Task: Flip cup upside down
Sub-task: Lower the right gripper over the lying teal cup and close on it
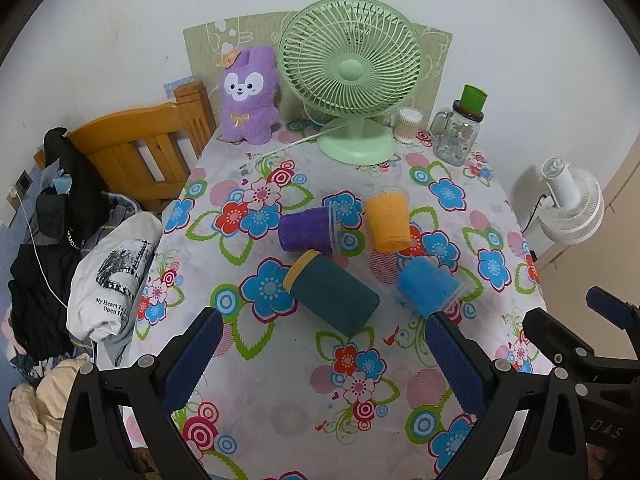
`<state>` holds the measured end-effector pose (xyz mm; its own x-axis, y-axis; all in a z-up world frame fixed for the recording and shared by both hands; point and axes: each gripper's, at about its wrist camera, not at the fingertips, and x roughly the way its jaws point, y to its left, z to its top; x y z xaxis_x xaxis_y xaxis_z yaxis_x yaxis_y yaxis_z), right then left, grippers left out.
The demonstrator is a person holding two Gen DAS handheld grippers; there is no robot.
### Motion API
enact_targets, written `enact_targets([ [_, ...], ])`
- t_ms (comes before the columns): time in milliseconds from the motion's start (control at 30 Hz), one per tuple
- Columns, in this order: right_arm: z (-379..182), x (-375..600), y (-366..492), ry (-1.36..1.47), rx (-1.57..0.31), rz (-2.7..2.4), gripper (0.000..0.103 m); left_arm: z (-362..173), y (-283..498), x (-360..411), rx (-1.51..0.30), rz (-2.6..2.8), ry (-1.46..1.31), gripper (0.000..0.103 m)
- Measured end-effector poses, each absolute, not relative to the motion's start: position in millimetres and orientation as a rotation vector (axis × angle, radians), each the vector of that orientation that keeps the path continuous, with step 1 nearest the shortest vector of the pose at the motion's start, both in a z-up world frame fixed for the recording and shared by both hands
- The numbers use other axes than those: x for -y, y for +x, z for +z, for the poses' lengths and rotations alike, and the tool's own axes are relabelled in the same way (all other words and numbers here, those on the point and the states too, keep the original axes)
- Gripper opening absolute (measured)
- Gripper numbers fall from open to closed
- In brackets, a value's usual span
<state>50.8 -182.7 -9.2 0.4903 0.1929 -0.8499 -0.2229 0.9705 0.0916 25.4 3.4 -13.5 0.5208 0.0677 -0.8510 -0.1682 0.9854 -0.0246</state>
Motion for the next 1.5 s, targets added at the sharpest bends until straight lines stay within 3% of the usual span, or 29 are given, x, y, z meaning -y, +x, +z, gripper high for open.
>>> enact_targets([
  [1500,-150.4,143.2,204.2,-0.096,-1.261,0.450,0.103,-189.2,131.5,-6.5,-1.311,0.554,-0.424,0.100],
])
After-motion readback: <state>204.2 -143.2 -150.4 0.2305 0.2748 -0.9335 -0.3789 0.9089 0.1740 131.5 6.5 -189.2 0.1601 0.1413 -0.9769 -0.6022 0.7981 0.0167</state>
